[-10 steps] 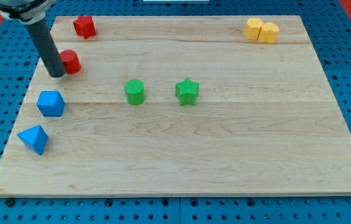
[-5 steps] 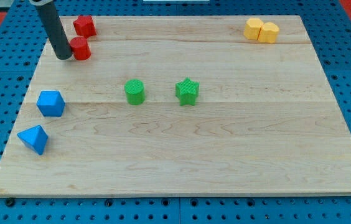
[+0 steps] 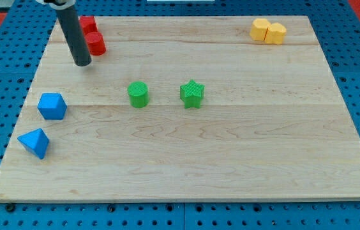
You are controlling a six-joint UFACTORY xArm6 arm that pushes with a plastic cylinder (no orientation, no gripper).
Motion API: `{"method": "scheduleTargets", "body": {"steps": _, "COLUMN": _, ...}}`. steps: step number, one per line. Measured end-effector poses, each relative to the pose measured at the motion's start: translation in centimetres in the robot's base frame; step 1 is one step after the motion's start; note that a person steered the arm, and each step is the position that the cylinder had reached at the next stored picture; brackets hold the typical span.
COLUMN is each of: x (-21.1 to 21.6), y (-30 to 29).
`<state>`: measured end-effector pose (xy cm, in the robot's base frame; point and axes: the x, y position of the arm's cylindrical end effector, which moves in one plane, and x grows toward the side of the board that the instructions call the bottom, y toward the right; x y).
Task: Place the red circle to the bottom right side of the red star
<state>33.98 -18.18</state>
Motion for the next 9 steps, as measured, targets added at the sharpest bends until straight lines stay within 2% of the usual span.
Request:
{"method": "scheduleTargets", "body": {"steps": 1, "x": -1.4, "y": 1.0}}
{"method": "scheduleTargets", "body": {"steps": 2, "x": -4.6, "y": -0.5}}
{"method": "scheduleTargets", "body": {"steps": 3, "x": -5.9, "y": -1.2}}
{"method": "scheduleTargets", "body": {"steps": 9, "x": -5.5, "y": -1.8}}
